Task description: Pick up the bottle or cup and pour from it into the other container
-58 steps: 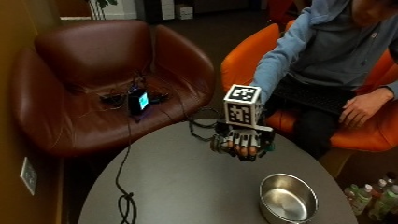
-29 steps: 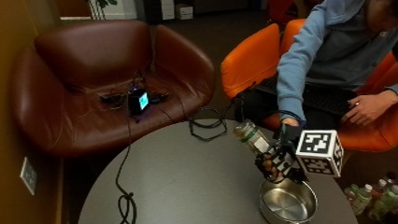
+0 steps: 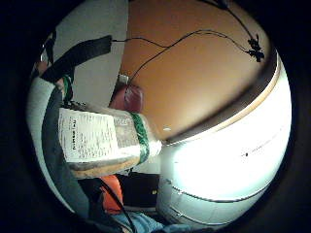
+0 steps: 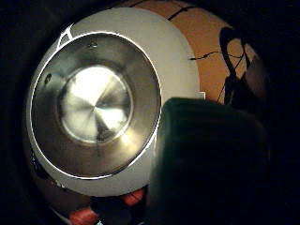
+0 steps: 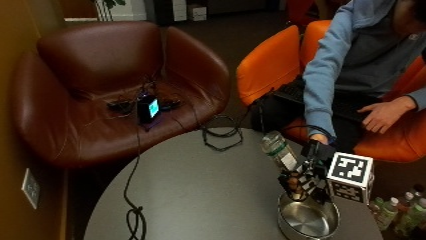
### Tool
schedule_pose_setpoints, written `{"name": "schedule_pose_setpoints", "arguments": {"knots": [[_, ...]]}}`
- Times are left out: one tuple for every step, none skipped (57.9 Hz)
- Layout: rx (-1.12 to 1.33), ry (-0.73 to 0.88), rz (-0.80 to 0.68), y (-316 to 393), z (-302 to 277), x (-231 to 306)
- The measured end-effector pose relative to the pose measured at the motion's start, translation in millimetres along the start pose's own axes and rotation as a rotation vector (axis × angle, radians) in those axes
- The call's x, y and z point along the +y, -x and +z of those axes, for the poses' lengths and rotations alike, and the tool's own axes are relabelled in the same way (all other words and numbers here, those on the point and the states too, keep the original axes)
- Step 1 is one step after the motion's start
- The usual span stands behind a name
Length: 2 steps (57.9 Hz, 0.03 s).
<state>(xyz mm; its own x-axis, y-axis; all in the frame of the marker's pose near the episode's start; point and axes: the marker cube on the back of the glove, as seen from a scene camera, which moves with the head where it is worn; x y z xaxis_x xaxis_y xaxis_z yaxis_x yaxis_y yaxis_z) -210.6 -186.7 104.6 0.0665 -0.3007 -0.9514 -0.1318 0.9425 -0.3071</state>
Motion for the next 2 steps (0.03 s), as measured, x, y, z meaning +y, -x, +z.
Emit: {"name": "schedule_pose_setpoints", "arguments": {"knots": [[-0.002, 0.000, 0.000, 0.1, -0.2, 0.0], [-0.004, 0.000, 0.000, 0.1, -0.3, 0.0]]}}
